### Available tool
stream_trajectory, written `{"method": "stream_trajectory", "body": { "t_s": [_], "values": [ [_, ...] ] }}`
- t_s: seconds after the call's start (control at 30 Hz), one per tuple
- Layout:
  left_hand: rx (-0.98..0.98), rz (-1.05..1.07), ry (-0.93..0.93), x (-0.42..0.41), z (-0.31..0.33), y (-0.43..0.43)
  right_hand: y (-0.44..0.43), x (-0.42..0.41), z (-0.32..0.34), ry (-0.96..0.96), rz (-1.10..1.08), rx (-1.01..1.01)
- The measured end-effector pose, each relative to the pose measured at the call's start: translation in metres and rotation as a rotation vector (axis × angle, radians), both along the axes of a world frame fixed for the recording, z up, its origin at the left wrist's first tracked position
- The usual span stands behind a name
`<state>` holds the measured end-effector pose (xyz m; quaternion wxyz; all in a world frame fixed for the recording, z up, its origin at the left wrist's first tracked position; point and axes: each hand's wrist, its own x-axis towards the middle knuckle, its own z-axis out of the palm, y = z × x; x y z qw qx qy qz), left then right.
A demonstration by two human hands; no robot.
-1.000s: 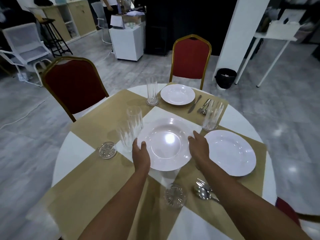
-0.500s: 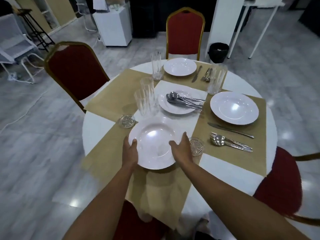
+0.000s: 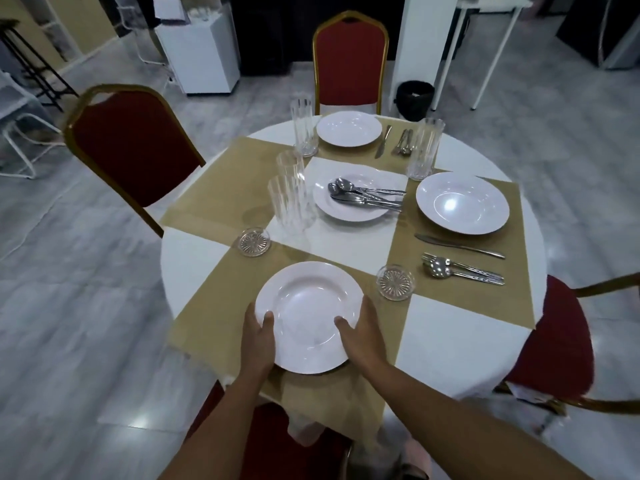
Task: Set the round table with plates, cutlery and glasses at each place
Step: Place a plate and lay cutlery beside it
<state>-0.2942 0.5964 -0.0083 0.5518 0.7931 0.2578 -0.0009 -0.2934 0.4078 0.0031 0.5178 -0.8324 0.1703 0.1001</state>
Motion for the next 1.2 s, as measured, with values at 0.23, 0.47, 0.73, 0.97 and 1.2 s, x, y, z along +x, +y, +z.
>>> {"method": "stream_trajectory", "body": {
  "t_s": [0.23, 0.47, 0.73, 0.97, 1.2],
  "values": [
    [0.089, -0.027, 0.0, -0.002, -0.008, -0.003, -0.005, -0.008, -0.004, -0.031, 0.015, -0.038],
    [0.157, -0.076, 0.037, -0.011, -0.017, -0.013, -0.021, -0.016, -0.008, -0.001, 0.07, -0.105],
    [0.15, -0.101, 0.055, -0.015, -0.017, -0.024, -0.04, -0.028, -0.011, 0.046, 0.13, -0.164],
    [0.161, -0.108, 0.076, -0.016, -0.017, -0.027, -0.043, -0.032, -0.01, 0.035, 0.143, -0.158],
    [0.205, -0.132, 0.072, -0.016, -0.014, -0.028, -0.045, -0.031, -0.01, 0.028, 0.142, -0.152]
  ]
}}
